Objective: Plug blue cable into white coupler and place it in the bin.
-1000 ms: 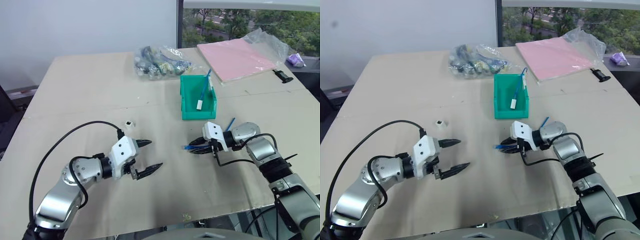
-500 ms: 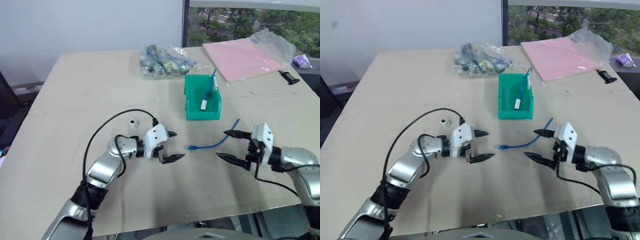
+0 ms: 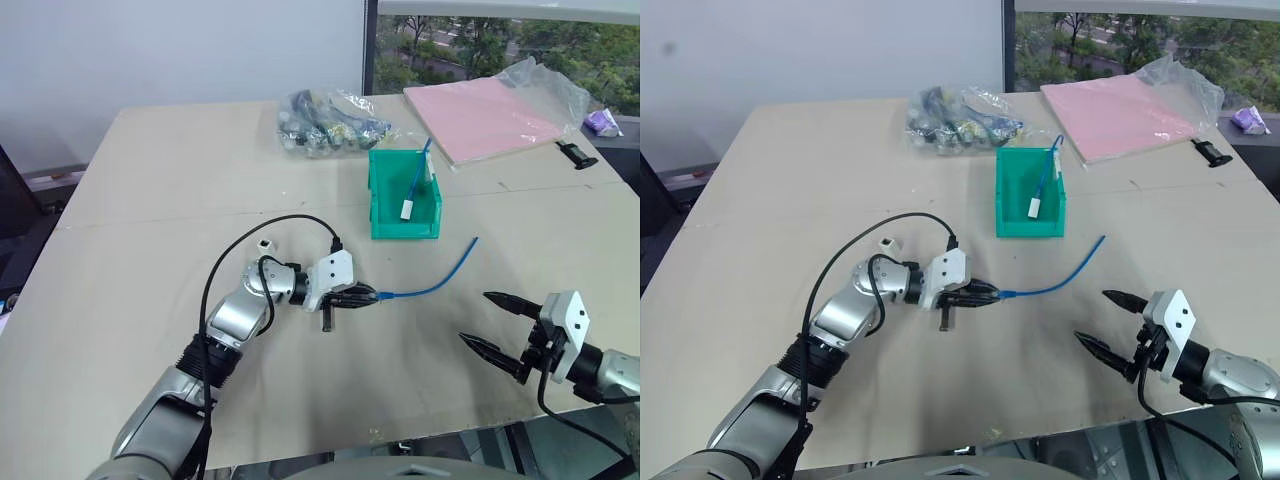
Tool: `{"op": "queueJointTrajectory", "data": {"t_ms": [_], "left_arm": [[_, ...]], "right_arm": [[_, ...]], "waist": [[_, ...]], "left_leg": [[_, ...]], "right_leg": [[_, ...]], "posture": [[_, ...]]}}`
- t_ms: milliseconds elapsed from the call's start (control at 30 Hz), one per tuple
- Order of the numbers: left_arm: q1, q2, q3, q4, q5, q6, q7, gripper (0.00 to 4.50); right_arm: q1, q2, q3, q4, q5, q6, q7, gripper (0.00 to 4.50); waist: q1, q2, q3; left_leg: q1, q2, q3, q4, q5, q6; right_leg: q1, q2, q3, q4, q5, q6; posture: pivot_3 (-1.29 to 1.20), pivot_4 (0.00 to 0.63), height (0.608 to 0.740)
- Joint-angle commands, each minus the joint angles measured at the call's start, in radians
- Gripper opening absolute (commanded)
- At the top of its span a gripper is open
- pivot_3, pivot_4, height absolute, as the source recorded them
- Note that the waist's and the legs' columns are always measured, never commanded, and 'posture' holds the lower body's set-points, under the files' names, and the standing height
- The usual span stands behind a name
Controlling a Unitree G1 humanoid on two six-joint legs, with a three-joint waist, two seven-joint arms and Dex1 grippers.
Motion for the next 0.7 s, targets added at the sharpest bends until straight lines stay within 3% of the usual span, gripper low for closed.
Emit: {"op": "queueJointTrajectory", "data": {"t_ms": [33, 200, 500, 700], "left_arm": [[-0.007, -0.016, -0.007, 0.013, 0.009, -0.009, -0.011, 0.06], [-0.005, -0.124, 0.126, -0.046, -0.185, 0.206, 0.051, 0.06], [0.065, -0.226, 0.299, -0.253, -0.574, 0.6, 0.128, 0.06], [0.065, -0.251, 0.336, -0.247, -0.668, 0.675, 0.151, 0.06]], "right_arm": [[0.011, 0.015, -0.002, -0.073, 0.077, 0.043, -0.034, 4.5], [0.006, 0.077, 0.039, -0.129, 0.259, 0.22, -0.127, 4.5], [-0.187, 0.249, 0.049, -0.09, 0.527, 0.357, -0.313, 4.5], [-0.274, 0.261, 0.061, -0.064, 0.626, 0.395, -0.331, 4.5]], "waist": [[0.0, 0.0, 0.0], [0.0, 0.0, 0.0], [-0.003, 0.0, 0.0], [-0.001, 0.0, 0.0]], "left_leg": [[0.0, 0.0, 0.0, 0.0, 0.0, 0.0], [-0.002, 0.0, -0.002, 0.001, 0.0, 0.0], [-0.003, 0.001, -0.006, 0.003, 0.0, 0.0], [-0.004, -0.001, -0.007, 0.003, 0.0, 0.0]], "right_leg": [[0.0, 0.0, 0.0, 0.0, 0.0, 0.0], [0.0, 0.0, -0.001, 0.0, 0.0, 0.0], [0.0, 0.001, -0.003, 0.001, 0.001, 0.001], [0.0, 0.001, -0.003, 0.001, 0.002, 0.003]], "posture": [[0.0, 0.15, 0.728], [0.0, 0.15, 0.728], [0.0, 0.15, 0.728], [0.0, 0.15, 0.728]]}}
